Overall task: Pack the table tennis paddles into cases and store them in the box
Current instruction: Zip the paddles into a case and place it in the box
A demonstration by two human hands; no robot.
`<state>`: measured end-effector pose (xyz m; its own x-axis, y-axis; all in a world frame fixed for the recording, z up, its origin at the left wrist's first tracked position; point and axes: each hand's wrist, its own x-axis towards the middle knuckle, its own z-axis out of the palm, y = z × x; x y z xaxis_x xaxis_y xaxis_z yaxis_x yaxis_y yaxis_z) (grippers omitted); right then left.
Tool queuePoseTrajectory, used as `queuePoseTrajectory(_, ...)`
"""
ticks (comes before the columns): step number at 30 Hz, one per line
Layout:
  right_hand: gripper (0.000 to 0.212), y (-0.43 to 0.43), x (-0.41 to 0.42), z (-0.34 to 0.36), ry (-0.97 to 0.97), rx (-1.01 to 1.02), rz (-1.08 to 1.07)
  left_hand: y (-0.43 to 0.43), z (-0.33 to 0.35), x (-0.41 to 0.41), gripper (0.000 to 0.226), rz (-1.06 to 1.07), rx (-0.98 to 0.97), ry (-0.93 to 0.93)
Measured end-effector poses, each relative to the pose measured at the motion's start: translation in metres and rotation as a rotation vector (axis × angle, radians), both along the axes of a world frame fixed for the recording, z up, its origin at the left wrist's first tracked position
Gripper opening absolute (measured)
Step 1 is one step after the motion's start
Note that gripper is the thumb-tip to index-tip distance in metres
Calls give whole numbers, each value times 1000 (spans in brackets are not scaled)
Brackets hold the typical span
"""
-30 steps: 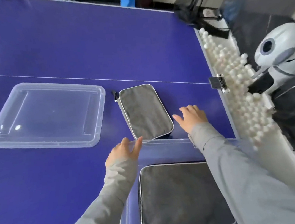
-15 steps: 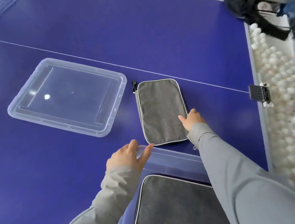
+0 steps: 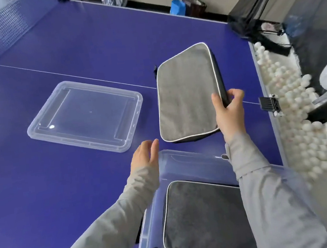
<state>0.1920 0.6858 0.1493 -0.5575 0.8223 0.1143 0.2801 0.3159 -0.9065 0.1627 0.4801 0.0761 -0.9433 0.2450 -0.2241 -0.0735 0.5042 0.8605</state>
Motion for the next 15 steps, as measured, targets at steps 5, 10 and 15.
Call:
queuePoseTrajectory(5,18,-85,33,32,251,-115,63,-54,42,-60,54,154,625,-650)
queuePoseTrajectory(10,16,-200,20,19,237,-153,143,-152,70,-118,71,-86,858,-659)
queuePoseTrajectory(15,24,-334,-29,-26,83,-153,131,-281,62,-168,19,-73,754,-173)
